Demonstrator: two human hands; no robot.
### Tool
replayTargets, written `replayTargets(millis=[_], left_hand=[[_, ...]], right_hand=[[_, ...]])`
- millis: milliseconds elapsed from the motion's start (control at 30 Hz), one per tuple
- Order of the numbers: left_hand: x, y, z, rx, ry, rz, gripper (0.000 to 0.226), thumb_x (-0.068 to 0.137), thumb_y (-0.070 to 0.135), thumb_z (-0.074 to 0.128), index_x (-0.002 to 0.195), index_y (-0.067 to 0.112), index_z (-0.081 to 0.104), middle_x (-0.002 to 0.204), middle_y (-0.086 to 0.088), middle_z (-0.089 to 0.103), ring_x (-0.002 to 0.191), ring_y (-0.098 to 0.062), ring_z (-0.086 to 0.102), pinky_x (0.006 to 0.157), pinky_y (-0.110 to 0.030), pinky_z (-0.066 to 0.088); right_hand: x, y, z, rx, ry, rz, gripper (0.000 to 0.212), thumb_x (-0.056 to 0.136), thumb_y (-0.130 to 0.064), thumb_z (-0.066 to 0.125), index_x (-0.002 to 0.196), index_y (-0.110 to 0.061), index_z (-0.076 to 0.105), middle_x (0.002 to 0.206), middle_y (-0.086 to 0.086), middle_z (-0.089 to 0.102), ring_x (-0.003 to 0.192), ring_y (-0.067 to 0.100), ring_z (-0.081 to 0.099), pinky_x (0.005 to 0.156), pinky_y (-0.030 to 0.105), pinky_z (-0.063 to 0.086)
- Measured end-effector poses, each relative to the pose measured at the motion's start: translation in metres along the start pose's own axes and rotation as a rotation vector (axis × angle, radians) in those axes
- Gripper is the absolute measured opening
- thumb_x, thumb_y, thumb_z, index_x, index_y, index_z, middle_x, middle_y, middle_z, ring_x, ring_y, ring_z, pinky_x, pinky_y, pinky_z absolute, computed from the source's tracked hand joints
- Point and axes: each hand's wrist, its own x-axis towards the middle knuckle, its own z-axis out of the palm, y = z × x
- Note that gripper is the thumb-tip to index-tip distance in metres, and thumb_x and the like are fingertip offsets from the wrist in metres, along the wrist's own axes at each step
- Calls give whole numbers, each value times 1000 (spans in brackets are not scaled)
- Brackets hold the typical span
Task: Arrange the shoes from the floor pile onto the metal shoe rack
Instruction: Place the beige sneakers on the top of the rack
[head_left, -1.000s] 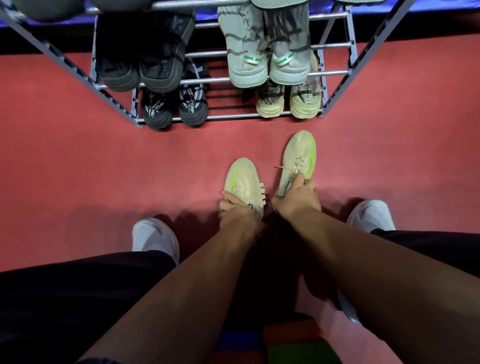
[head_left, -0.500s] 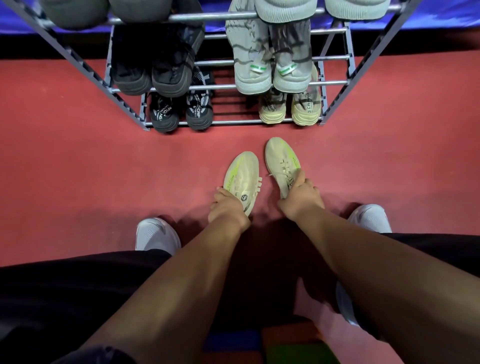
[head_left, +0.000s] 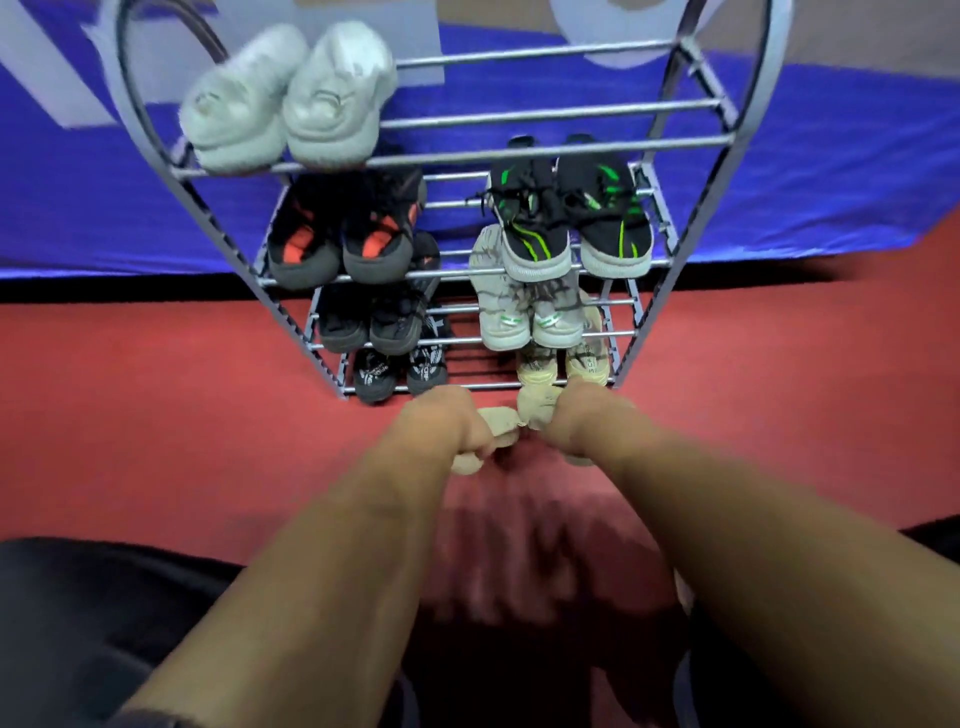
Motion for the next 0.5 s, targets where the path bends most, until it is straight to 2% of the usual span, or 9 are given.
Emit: replayTargets(millis=[100, 133, 200, 267, 367, 433, 500], left_hand=[[-30, 8, -68, 87, -161, 2, 40, 71, 44, 85, 94, 14, 73, 100, -5, 74, 82, -26, 73, 81, -36, 61], [-42, 10, -89, 91, -243, -30, 32, 79, 42, 82, 90, 14, 72, 95, -6, 76, 76, -24, 72, 78, -33, 61], [-70, 9, -126, 57, -333, -49, 24, 92, 35, 75, 81, 14, 69, 70, -2, 74, 55, -17, 68, 59, -22, 55], [-101, 2, -160, 35, -211, 37, 24, 87, 35, 78, 74, 16, 71, 55, 5, 71, 47, -12, 64, 51, -19, 50], [-154, -12, -199, 36, 17, 137, 37, 61, 52, 76, 62, 15, 78, 58, 3, 72, 50, -19, 64, 56, -25, 49], [-184, -25, -214, 11, 210, 170, 41, 52, 60, 69, 61, 22, 78, 56, 4, 68, 55, -20, 62, 56, -27, 45], [-208, -38, -221, -63, 402, 181, 54, 47, 66, 62, 66, 17, 75, 59, 2, 66, 59, -19, 63, 54, -28, 41]], right_hand=[[-27, -19, -56, -156, 21, -73, 64, 87, -50, 71, 135, -15, 49, 130, 10, 66, 119, 36, 67, 82, 39, 49], [-36, -25, -75, -219, 28, -120, 63, 86, -48, 71, 135, -14, 52, 127, 10, 68, 116, 35, 68, 80, 38, 50], [-56, -38, -111, -349, 20, -217, 55, 84, -41, 73, 129, -13, 60, 116, 8, 73, 104, 34, 73, 82, 38, 57], [-79, -49, -148, -414, 10, -297, 50, 81, -46, 73, 120, -16, 69, 108, 7, 77, 97, 32, 75, 86, 42, 62], [-112, -55, -195, -405, 67, -353, 46, 76, -47, 65, 112, -21, 73, 99, 4, 76, 90, 29, 73, 81, 40, 63], [-132, -51, -218, -348, 150, -376, 49, 72, -46, 63, 115, -24, 72, 97, 0, 75, 89, 26, 71, 77, 37, 62], [-148, -43, -233, -276, 270, -397, 55, 70, -52, 63, 121, -30, 69, 106, -4, 73, 97, 25, 69, 79, 36, 59]])
